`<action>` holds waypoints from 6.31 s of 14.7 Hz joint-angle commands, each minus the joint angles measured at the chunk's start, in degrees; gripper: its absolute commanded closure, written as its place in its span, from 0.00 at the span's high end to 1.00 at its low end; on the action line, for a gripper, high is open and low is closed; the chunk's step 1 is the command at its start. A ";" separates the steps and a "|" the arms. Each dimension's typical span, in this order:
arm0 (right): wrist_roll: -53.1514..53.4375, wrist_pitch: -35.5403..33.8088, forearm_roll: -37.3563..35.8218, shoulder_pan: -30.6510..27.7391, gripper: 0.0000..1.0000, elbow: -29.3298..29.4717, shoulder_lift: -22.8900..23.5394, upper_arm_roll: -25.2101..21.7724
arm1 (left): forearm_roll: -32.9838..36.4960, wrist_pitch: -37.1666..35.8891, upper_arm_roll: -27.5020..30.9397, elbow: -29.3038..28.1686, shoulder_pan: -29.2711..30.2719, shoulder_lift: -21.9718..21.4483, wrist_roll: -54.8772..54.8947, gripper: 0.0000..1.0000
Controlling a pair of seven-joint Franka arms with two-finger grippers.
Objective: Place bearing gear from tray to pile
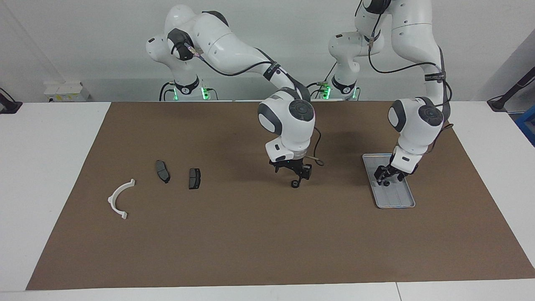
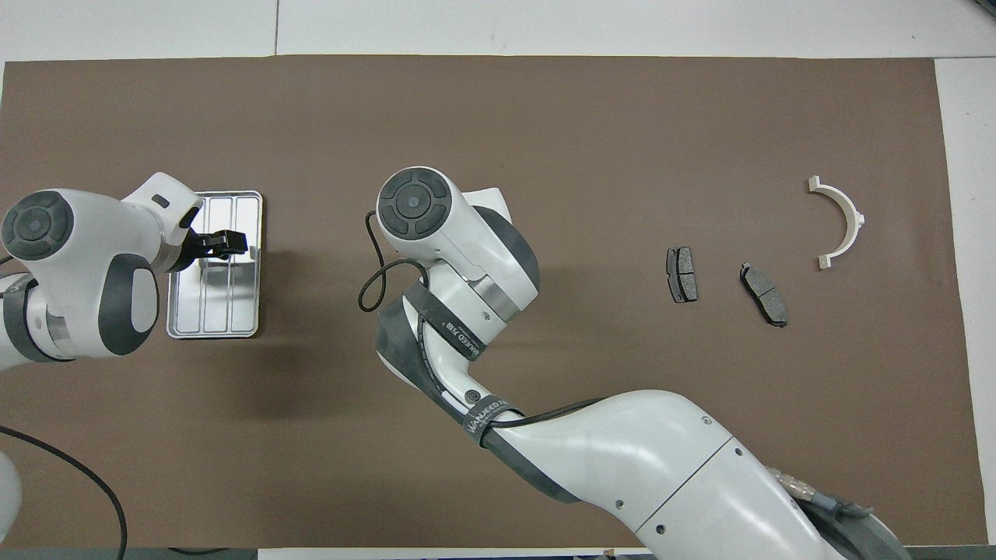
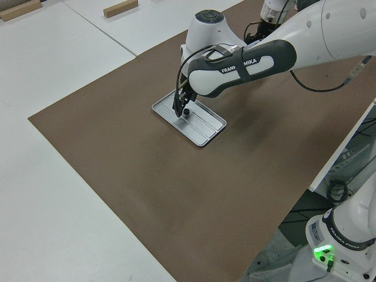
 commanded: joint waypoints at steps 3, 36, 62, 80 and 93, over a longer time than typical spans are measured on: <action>1.56 -0.58 -1.16 2.58 1.00 8.01 7.44 -1.20 | -0.92 2.32 0.39 -3.00 -0.43 -1.22 -0.18 0.82; -37.73 -20.15 0.85 -16.63 0.00 7.31 -7.39 0.65 | 1.01 -43.92 0.22 37.17 -13.70 0.63 -16.60 0.00; -63.92 12.36 -0.11 -37.15 1.00 -24.51 -11.79 0.12 | 1.27 -6.57 0.39 19.06 -35.14 11.09 -44.21 0.00; -40.12 -7.87 3.04 -23.09 1.00 -22.49 -27.09 1.00 | 4.17 -21.84 1.45 24.25 -30.41 7.77 -37.72 1.00; -1.00 -3.83 -0.72 -2.08 1.00 -2.03 -4.17 0.56 | 4.26 -37.61 3.12 28.08 -3.94 -14.22 -4.41 1.00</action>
